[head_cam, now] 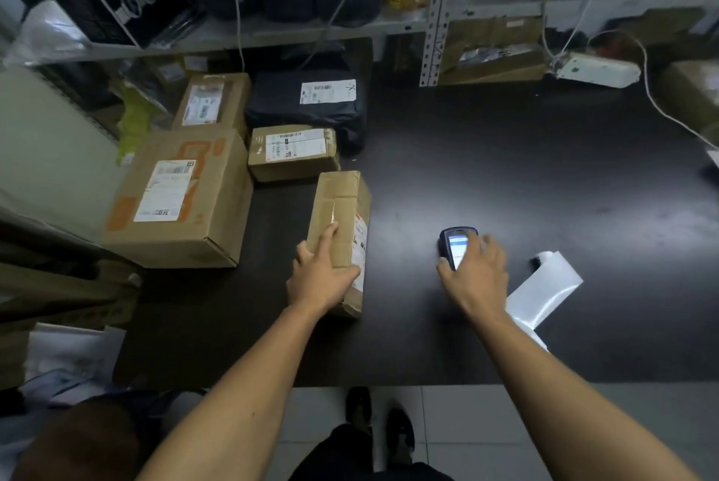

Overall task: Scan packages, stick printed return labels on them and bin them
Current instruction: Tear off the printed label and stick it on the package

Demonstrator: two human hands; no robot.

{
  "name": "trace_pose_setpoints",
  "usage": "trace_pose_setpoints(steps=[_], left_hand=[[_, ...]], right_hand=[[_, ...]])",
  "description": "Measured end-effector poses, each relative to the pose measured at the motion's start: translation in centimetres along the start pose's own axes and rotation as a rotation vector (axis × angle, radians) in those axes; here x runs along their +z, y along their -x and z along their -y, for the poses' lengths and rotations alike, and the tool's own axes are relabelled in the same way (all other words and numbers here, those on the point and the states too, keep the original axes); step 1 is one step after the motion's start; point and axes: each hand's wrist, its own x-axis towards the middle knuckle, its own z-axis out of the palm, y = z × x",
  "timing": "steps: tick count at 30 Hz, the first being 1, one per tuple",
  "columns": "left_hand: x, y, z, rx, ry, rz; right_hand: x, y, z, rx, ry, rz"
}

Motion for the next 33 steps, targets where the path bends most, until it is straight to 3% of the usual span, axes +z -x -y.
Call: trace_pose_setpoints(steps=[3,7,11,14,19,22,27,33], left_hand=[[-1.4,-1.2,2.4,0.013,0.264,0.053],[-3.3,-2.1,4.8,0.025,0.477,0.219],[-4.7,-4.2,5.0,-0.045,0.436,0.306],[-4.5,-4.6,4.8,-0.105,0.413,0.281],[-4.0,-4.5,5.2,-0.133,0.494,0.245],[-3.9,-4.3,4.2,-0.141,0.415,0.211],[-3.5,-3.4,2.6,-0.101,0.244,0.184],[-2.7,-2.5,1.5,-0.041,0.084,0.204]], right_hand=[[-0.1,-1.0,-1.5,0.162,0.056,0.165],[0.5,-1.6,-2.1,0.188,0.139,0.255],[1.2,-2.2,-1.3,0.165,0.129,0.243],[1.6,-2.1,-0.4,0.118,0.122,0.252],[1.0,-1.6,2.2,-0.112,0.063,0.336],[-0.1,-1.9,3.7,-0.248,0.106,0.439],[-3.1,-2.1,5.1,-0.298,0.246,0.601],[-5.9,-2.1,4.0,-0.526,0.389,0.583]])
